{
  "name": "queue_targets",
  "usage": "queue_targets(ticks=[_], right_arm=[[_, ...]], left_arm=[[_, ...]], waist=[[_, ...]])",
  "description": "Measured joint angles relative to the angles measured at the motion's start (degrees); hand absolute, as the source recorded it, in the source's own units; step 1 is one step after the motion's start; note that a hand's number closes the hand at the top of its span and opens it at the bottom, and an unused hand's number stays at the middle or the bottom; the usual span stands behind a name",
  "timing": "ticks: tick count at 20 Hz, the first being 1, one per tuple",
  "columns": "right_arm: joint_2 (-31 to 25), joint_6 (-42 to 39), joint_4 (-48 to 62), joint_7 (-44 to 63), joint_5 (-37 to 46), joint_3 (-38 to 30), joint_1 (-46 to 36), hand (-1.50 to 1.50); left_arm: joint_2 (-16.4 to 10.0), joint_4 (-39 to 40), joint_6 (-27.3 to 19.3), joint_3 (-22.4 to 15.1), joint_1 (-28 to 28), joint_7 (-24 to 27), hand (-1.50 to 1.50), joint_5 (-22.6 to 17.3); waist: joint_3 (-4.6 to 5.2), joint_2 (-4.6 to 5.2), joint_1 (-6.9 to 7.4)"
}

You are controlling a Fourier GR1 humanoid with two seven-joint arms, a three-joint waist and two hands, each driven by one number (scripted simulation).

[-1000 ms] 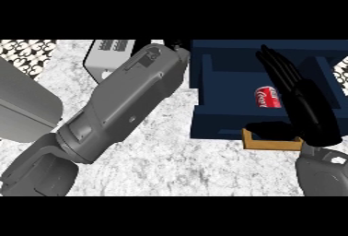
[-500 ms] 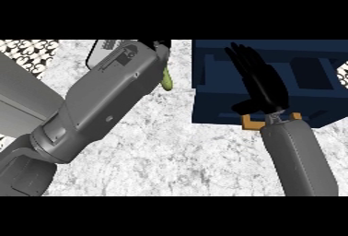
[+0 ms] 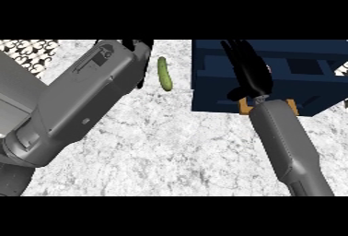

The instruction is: Pick up the can, place it into the drawer and close the drawer

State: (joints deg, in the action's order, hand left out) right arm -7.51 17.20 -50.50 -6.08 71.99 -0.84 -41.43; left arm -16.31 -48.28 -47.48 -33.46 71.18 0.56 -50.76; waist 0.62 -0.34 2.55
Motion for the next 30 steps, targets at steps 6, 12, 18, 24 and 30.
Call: queue_targets(ticks=[6,12,18,24,30], right_arm=[[-0.84,7.43,10.66,-0.96,1.66,-2.68,-5.78,-1.50],[-1.74,14.35,19.83,-2.42,1.76,-5.65,-10.78,-1.50],[-2.73,19.50,27.86,-1.96,1.96,-8.20,-15.81,-1.50],[-4.22,20.50,33.72,-0.92,2.61,-9.37,-20.42,-1.50],[-5.89,18.99,37.96,0.23,3.40,-9.79,-23.97,-1.50]], left_arm=[[-3.77,-4.96,0.58,0.38,-2.67,-2.42,-1.50,1.01],[-5.06,-8.29,0.19,0.84,-4.45,-3.73,-1.50,2.01],[-7.11,-11.75,0.15,0.80,-5.37,-5.54,-1.50,3.31],[-8.01,-15.29,-1.61,0.47,-5.97,-7.57,-1.50,4.54],[-8.85,-17.91,-1.56,0.51,-7.04,-8.66,-1.50,5.15]], waist=[[0.18,0.01,0.71],[0.07,0.47,1.30],[-0.45,1.34,2.07],[-0.80,1.94,2.62],[-1.16,2.75,3.20]])
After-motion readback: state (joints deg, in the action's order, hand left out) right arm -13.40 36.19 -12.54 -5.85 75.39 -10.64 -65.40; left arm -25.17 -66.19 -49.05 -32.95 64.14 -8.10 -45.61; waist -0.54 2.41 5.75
